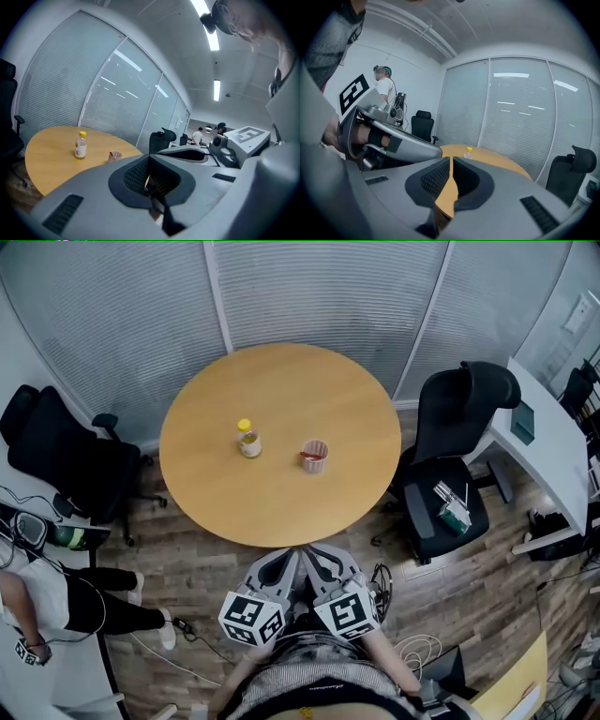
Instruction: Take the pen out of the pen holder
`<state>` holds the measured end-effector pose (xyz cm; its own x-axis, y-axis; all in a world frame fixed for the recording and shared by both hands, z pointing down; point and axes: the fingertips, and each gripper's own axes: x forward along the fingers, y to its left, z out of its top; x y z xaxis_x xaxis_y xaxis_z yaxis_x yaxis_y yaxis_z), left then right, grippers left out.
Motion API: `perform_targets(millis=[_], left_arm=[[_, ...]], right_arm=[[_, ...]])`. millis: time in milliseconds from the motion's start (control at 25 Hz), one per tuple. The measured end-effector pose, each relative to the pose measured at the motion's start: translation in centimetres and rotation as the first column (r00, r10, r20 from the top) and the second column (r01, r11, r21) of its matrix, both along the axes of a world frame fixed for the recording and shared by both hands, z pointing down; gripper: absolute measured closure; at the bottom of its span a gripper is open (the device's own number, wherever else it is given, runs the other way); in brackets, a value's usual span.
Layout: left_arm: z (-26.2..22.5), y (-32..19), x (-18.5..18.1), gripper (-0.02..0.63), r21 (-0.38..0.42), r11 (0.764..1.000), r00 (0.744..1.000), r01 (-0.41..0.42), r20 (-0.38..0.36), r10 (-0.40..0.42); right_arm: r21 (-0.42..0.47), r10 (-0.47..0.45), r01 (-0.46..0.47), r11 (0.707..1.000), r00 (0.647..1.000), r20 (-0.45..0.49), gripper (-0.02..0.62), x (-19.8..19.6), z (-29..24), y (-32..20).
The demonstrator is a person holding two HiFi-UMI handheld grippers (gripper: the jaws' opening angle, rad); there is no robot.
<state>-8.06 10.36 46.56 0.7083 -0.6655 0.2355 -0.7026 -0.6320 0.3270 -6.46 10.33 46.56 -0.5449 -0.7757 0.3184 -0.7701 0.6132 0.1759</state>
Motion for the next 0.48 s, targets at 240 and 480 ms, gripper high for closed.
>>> perform_targets(millis=[240, 480], left_arm=[[-0.4, -3.8, 1.2, 0.603, 0.016, 1.0, 1.0, -0.002, 0.013, 0.002], [-0.2, -7.2, 1.2, 0.603, 0.0, 1.0, 1.0, 0.023, 0.013, -0.023]], right_arm=[[0.013, -0.01, 0.01, 1.0, 1.0, 0.003, 0.561, 0.9, -0.4, -4.0], [0.004, -0.025, 0.025, 1.0, 1.0, 0.013, 0.561, 1.2, -0.4, -7.8]])
